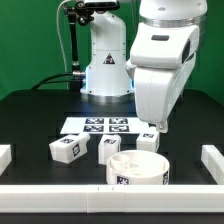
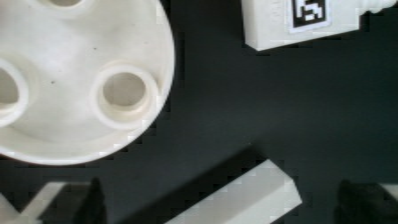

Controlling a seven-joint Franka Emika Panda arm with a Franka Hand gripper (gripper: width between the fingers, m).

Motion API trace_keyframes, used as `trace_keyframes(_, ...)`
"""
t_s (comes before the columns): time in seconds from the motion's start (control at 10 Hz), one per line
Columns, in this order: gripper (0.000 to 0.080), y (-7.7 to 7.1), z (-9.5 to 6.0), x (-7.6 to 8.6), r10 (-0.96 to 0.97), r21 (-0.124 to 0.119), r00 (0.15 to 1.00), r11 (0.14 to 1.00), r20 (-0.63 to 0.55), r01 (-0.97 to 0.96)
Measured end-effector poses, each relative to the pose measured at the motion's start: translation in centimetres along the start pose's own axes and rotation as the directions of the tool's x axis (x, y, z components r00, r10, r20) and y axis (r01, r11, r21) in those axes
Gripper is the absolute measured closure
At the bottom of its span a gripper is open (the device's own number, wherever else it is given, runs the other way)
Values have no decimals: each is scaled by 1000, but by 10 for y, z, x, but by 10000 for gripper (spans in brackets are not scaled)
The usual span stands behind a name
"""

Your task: Assemble stool

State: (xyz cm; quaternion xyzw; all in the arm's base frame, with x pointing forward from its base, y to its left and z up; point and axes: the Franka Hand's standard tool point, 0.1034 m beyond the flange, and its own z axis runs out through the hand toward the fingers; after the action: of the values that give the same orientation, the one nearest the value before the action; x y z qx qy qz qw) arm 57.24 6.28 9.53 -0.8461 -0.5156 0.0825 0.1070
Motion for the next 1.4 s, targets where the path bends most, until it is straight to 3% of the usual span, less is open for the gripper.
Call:
trace_keyframes(0.5,150,1,0,-1,0,-1,1000,1000,2,0)
trace_keyframes(0.6,150,11,1,-1,-52,-63,998,997,-27,50)
trace_keyframes(0.7,150,23,8,-11,-114,-173,991,980,-65,101)
trace_keyframes(0.8,150,26,12,-27,-136,-205,988,972,-72,119)
trace_keyframes(0.9,150,42,10,-39,-195,-288,978,943,-79,165)
trace_keyframes(1.0,150,50,7,-46,-210,-326,974,929,-79,174)
trace_keyframes(1.3,150,51,8,-46,-220,-332,973,925,-70,186)
trace_keyframes(1.4,150,51,14,-44,-254,-344,966,912,-50,222)
